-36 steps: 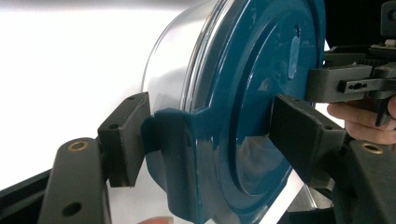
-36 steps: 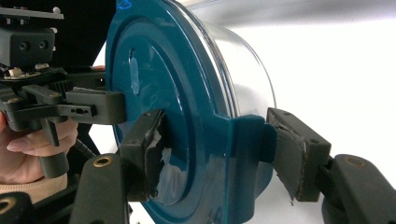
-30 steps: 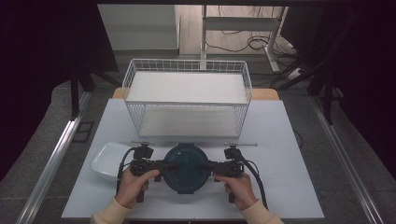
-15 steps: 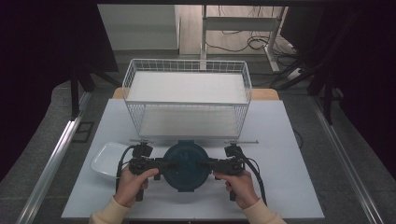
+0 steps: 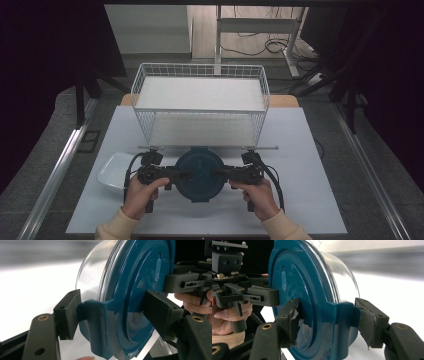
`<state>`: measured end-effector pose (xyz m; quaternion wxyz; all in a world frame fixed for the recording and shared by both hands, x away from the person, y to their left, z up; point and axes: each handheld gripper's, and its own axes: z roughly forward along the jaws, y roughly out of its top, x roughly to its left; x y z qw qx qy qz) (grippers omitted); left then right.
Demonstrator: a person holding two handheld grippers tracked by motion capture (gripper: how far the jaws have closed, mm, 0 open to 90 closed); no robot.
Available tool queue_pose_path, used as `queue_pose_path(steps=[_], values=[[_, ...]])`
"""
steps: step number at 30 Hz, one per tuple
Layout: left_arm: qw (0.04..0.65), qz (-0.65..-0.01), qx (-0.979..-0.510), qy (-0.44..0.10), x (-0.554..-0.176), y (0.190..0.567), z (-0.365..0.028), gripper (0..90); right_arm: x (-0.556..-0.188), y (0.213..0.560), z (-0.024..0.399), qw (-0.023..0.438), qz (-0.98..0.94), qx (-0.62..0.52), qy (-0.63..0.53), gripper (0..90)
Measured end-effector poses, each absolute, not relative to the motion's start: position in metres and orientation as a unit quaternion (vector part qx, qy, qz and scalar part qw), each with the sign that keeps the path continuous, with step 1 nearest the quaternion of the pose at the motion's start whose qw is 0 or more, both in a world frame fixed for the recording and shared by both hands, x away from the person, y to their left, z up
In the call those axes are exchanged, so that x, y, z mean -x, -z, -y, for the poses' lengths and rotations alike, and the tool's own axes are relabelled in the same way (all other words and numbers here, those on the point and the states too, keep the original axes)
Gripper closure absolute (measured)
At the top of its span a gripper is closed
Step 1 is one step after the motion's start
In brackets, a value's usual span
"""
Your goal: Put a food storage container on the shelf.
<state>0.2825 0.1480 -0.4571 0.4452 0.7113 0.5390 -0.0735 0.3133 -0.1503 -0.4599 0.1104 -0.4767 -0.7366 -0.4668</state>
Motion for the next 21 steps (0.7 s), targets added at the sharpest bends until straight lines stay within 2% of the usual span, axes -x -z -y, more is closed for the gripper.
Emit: queue_pose_path(steps=[21], values=[[0.467,-0.524,-0.71,0.054,-0.301,0.405,-0.148,31.3,-0.33,0.401,0.151,0.078,0.74,0.461,0.484,39.0]])
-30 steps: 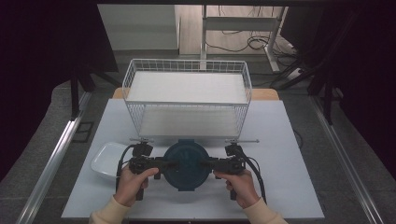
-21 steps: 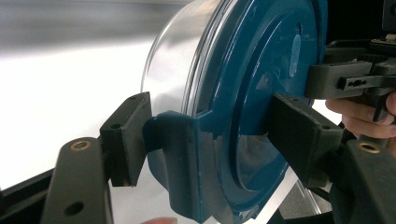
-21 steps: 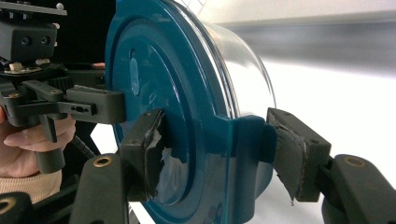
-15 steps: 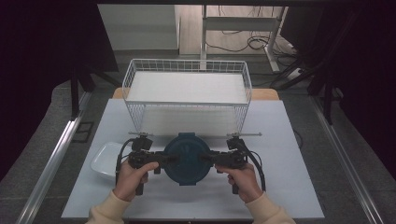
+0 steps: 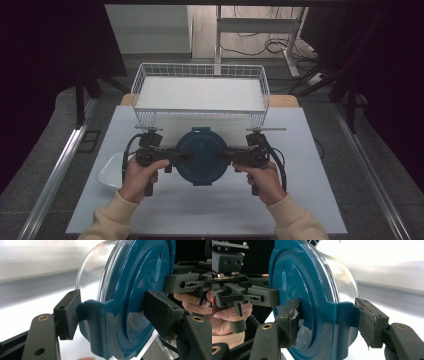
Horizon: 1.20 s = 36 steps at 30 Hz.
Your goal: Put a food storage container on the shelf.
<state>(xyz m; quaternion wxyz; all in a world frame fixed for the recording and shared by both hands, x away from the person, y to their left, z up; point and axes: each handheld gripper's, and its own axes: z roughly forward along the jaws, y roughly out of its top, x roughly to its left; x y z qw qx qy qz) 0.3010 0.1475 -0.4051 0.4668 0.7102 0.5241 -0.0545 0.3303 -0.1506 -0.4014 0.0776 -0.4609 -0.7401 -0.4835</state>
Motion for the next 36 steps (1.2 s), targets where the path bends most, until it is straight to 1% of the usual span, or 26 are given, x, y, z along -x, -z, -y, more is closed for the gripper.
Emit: queue_pose_path(steps=[18,36], values=[[0.481,-0.513,-0.71,0.043,-0.315,0.366,-0.15,31.3,-0.342,0.363,0.149,0.055,0.743,0.445,0.497,39.3],[0.484,-0.504,-0.715,0.021,-0.335,0.327,-0.155,31.1,-0.362,0.328,0.145,0.05,0.74,0.435,0.511,39.4]])
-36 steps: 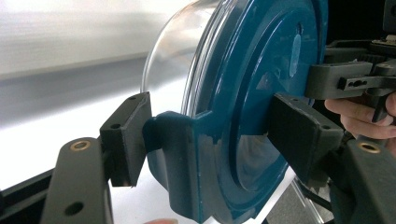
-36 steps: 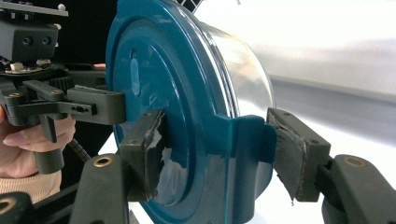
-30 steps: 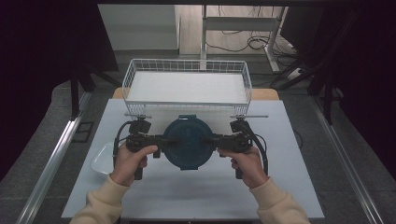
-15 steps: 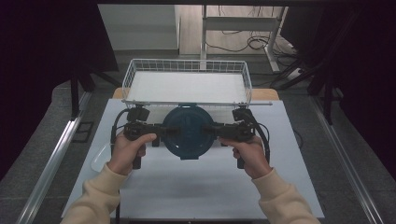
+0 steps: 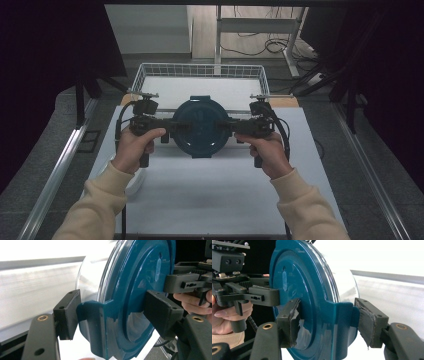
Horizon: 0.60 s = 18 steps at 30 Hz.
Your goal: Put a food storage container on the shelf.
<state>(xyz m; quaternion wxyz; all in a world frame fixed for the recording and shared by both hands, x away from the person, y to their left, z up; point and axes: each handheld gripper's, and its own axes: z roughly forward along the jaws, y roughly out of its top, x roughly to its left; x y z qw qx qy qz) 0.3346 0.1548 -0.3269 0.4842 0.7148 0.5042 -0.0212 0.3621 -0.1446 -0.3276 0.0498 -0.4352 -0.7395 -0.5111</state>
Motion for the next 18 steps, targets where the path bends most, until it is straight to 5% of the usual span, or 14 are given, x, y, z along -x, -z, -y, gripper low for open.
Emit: queue_pose_path(steps=[18], values=[[0.489,-0.496,-0.717,0.018,-0.363,0.302,-0.16,31.4,-0.388,0.303,0.142,0.045,0.738,0.432,0.516,40.0]])
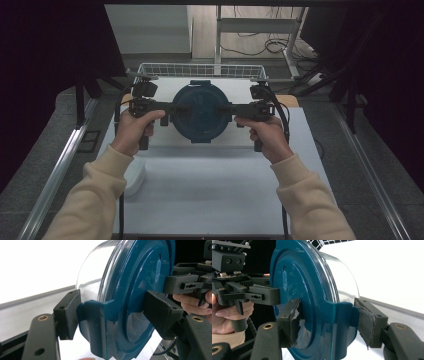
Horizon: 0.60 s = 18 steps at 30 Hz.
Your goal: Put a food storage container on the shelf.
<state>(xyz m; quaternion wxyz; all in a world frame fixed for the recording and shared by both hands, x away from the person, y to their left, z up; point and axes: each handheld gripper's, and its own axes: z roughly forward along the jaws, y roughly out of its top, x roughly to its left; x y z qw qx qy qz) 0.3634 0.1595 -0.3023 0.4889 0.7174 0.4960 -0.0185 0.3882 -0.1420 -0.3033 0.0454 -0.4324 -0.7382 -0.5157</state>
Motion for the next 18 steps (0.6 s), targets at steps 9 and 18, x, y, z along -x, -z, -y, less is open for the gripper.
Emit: queue_pose_path(steps=[9,18], values=[[0.499,-0.493,-0.713,0.027,-0.383,0.294,-0.159,31.4,-0.403,0.291,0.144,0.039,0.738,0.436,0.514,40.3],[0.494,-0.494,-0.715,0.032,-0.405,0.283,-0.157,31.4,-0.421,0.282,0.146,0.043,0.734,0.443,0.512,40.3]])
